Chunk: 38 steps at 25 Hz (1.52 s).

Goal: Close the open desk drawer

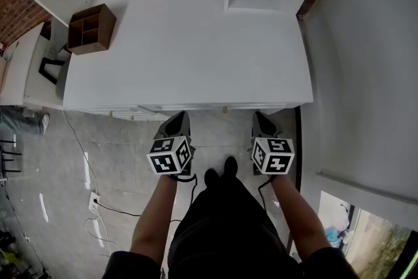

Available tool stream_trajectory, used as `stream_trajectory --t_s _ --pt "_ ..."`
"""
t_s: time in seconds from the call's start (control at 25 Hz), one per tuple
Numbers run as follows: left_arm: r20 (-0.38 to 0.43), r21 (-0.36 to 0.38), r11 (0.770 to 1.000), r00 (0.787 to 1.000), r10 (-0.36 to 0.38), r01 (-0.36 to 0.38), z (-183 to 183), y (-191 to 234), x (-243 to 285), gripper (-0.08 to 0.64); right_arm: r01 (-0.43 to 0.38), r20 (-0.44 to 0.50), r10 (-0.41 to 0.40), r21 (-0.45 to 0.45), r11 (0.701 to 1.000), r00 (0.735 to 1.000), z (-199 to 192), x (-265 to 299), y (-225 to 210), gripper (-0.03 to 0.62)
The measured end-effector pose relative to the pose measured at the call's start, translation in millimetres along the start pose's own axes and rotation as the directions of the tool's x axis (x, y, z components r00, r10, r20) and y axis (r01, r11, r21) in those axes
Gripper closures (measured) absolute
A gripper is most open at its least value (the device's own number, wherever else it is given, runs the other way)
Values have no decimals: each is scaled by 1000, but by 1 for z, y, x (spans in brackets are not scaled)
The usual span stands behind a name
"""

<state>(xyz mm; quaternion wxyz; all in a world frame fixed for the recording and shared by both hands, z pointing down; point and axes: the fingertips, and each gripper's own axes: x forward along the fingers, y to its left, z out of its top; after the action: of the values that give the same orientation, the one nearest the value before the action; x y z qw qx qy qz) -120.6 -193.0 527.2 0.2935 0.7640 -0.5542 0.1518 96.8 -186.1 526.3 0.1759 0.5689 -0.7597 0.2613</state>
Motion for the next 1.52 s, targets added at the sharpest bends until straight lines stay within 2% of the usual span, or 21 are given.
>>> stream_trajectory --t_s 0.68,1.16,1.52 --pt "98 126 991 994 -55 43 13 -30 -69 551 -8 119 13 -46 999 993 12 -71 34 588" --pt "132 136 990 990 -57 39 -3 -31 -112 551 -28 161 36 -53 998 986 2 -105 55 588" --pt "174 137 990 983 -61 37 -7 -34 -137 551 -33 153 40 -46 998 987 -10 -124 62 588"
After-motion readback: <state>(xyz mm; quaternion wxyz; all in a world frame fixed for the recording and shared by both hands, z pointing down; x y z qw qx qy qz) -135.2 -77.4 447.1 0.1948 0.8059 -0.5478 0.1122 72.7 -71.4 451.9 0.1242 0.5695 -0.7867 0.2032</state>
